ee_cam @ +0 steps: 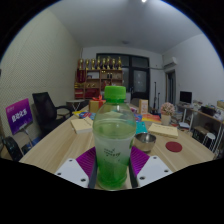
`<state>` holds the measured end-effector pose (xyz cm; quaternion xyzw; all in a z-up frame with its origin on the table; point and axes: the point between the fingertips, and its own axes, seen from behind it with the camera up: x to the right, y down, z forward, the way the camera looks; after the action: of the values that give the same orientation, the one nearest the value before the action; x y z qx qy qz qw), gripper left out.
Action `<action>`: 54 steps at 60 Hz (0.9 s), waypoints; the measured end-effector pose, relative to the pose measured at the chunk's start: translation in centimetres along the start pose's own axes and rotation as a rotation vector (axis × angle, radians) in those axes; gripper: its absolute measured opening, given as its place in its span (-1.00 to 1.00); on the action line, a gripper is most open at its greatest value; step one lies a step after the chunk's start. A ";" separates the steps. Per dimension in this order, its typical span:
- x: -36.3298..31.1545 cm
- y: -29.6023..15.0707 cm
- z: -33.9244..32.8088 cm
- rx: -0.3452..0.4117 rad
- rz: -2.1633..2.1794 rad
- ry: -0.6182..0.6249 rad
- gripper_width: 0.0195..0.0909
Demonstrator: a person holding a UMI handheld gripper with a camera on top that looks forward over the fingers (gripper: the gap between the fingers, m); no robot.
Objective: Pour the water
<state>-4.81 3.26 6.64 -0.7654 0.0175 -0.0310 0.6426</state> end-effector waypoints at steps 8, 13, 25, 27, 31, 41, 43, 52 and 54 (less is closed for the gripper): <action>-1.8 0.4 1.1 -0.033 -0.049 -0.068 -0.25; -2.9 0.4 1.8 -0.086 -0.036 -0.121 -0.36; -7.1 -5.1 3.9 -0.175 0.568 -0.270 -0.46; -7.1 -6.3 4.6 -0.186 0.749 -0.296 -0.46; -5.9 -8.1 6.1 -0.222 1.121 -0.332 -0.46; -3.9 -9.6 6.3 -0.279 1.742 -0.365 -0.46; -4.5 -10.4 7.3 -0.285 1.816 -0.353 -0.46; -2.4 -11.6 6.4 -0.260 2.093 -0.412 -0.46; -2.3 -12.5 7.8 -0.255 2.140 -0.419 -0.45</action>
<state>-6.76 13.28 17.56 -0.4052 0.5661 0.6753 0.2434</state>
